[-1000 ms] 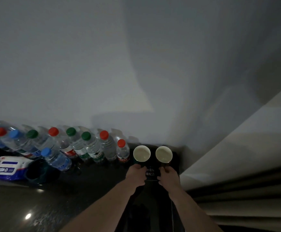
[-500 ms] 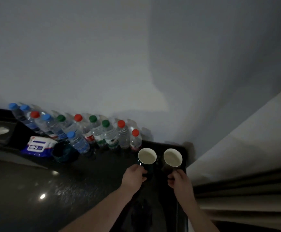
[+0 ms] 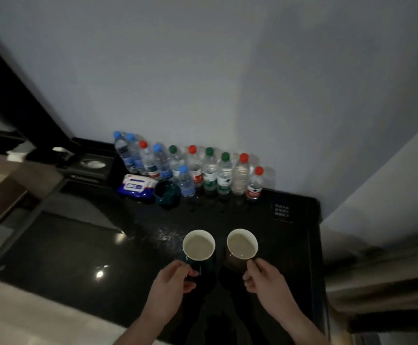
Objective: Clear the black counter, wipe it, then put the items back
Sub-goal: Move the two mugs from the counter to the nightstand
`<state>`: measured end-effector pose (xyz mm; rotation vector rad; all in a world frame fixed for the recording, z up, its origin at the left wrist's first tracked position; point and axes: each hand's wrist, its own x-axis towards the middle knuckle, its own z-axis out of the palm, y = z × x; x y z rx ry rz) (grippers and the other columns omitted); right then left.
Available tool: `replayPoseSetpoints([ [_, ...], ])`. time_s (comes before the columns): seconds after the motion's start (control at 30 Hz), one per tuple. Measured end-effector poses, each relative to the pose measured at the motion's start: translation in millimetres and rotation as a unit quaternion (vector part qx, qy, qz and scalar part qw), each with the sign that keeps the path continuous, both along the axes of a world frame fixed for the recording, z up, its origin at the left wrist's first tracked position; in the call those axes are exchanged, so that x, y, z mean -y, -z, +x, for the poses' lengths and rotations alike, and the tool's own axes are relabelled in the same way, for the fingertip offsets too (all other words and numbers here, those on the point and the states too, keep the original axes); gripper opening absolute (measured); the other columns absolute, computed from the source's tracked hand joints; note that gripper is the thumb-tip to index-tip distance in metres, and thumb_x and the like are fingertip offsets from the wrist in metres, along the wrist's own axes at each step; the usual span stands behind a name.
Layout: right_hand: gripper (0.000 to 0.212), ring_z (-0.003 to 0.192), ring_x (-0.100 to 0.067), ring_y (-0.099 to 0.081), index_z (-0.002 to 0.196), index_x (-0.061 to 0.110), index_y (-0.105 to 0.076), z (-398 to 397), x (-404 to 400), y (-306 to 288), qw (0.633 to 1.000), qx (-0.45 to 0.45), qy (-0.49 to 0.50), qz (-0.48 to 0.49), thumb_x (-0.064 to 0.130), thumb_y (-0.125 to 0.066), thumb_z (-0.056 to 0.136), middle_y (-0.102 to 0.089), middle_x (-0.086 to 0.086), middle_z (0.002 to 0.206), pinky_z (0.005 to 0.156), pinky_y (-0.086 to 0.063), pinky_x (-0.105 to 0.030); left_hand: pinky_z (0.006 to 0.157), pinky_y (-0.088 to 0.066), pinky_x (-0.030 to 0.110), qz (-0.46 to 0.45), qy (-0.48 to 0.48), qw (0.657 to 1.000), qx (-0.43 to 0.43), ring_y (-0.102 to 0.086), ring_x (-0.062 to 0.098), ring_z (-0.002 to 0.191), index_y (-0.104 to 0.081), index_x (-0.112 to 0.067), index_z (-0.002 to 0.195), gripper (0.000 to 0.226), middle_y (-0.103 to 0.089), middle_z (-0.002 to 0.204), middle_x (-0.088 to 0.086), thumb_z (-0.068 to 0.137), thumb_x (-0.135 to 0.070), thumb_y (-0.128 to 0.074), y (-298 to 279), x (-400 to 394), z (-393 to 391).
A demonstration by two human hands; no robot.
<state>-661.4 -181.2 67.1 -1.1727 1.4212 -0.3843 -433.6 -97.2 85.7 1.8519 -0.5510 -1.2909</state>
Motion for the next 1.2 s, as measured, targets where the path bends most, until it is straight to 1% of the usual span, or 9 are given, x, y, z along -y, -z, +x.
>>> replayPoseSetpoints([
  [0.17,0.032,0.086,-0.016,-0.073,0.091,0.016,-0.070,75.7,-65.8,-26.8,0.997,-0.005,-0.069,-0.033,0.035,-0.051,0.107,-0.073,-0.003,0.089,0.080,-0.061,-0.028,0.080,-0.060,0.036,-0.044,-0.058,0.997,0.026,-0.074,0.021,0.077,-0.073,-0.010,0.090,0.027,-0.077,0.091,0.005,0.104,-0.026,-0.056,-17.1,-93.9,64.1],
  [0.27,0.032,0.084,-0.014,-0.074,0.091,0.019,-0.070,124.2,-108.6,-35.7,0.993,-0.013,-0.107,-0.050,0.039,-0.051,0.107,-0.074,0.000,0.089,0.078,-0.060,-0.026,0.075,-0.060,0.035,-0.064,-0.105,0.992,0.035,-0.073,0.021,0.071,-0.072,-0.006,0.088,0.028,-0.077,0.088,0.008,0.104,-0.024,-0.058,-16.5,-151.1,102.6],
  [0.43,0.033,0.084,-0.018,-0.074,0.088,0.019,-0.071,198.8,-180.8,-43.0,0.987,-0.009,-0.148,-0.068,0.040,-0.053,0.106,-0.074,-0.001,0.088,0.084,-0.063,-0.036,0.072,-0.059,0.031,-0.088,-0.161,0.982,0.038,-0.071,0.024,0.077,-0.069,-0.002,0.086,0.028,-0.077,0.087,0.010,0.104,-0.020,-0.058,-17.2,-242.4,166.4],
  [0.57,0.033,0.079,-0.020,-0.071,0.086,0.017,-0.070,250.9,-224.5,-53.8,0.981,-0.005,-0.181,-0.066,0.037,-0.053,0.106,-0.074,-0.004,0.087,0.082,-0.063,-0.039,0.070,-0.057,0.033,-0.088,-0.192,0.976,0.046,-0.068,0.023,0.070,-0.069,-0.003,0.084,0.030,-0.075,0.088,0.014,0.104,-0.022,-0.058,-26.4,-298.1,213.9],
  [0.63,0.032,0.077,-0.016,-0.069,0.087,0.016,-0.070,277.1,-236.3,-61.8,0.977,-0.005,-0.202,-0.072,0.036,-0.053,0.107,-0.074,-0.004,0.089,0.079,-0.062,-0.036,0.072,-0.056,0.034,-0.086,-0.202,0.974,0.056,-0.068,0.024,0.070,-0.070,-0.005,0.083,0.031,-0.076,0.089,0.013,0.104,-0.024,-0.057,-32.8,-315.3,236.6],
  [0.83,0.032,0.087,-0.022,-0.073,0.087,0.018,-0.070,365.3,-249.9,-69.0,0.961,-0.016,-0.257,-0.095,0.036,-0.052,0.107,-0.075,0.001,0.087,0.081,-0.062,-0.037,0.079,-0.055,0.041,-0.081,-0.249,0.963,0.058,-0.070,0.025,0.069,-0.068,-0.002,0.083,0.033,-0.076,0.088,0.011,0.105,-0.024,-0.055,-39.8,-344.5,310.0],
  [0.93,0.032,0.088,-0.020,-0.073,0.090,0.019,-0.071,423.0,-250.5,-63.9,0.956,-0.012,-0.280,-0.087,0.037,-0.051,0.107,-0.075,0.001,0.089,0.080,-0.061,-0.032,0.078,-0.055,0.041,-0.080,-0.268,0.958,0.059,-0.069,0.026,0.069,-0.068,0.000,0.086,0.033,-0.075,0.087,0.011,0.105,-0.024,-0.055,-38.6,-353.6,358.1],
  [1.1,0.035,0.088,-0.024,-0.073,0.090,0.015,-0.071,528.8,-256.4,-60.8,0.951,0.011,-0.299,-0.073,0.039,-0.051,0.107,-0.074,-0.002,0.089,0.080,-0.061,-0.034,0.079,-0.055,0.041,-0.076,-0.296,0.950,0.072,-0.070,0.029,0.072,-0.066,0.002,0.087,0.036,-0.075,0.086,0.011,0.105,-0.026,-0.053,-48.0,-368.8,451.1],
  [1.2,0.037,0.086,-0.023,-0.073,0.088,0.014,-0.070,594.7,-257.6,-65.0,0.947,0.024,-0.314,-0.066,0.039,-0.051,0.107,-0.074,-0.004,0.089,0.075,-0.060,-0.027,0.080,-0.055,0.043,-0.075,-0.321,0.941,0.077,-0.069,0.029,0.070,-0.065,0.003,0.084,0.036,-0.073,0.086,0.015,0.105,-0.023,-0.054,-55.9,-379.4,512.0],
])
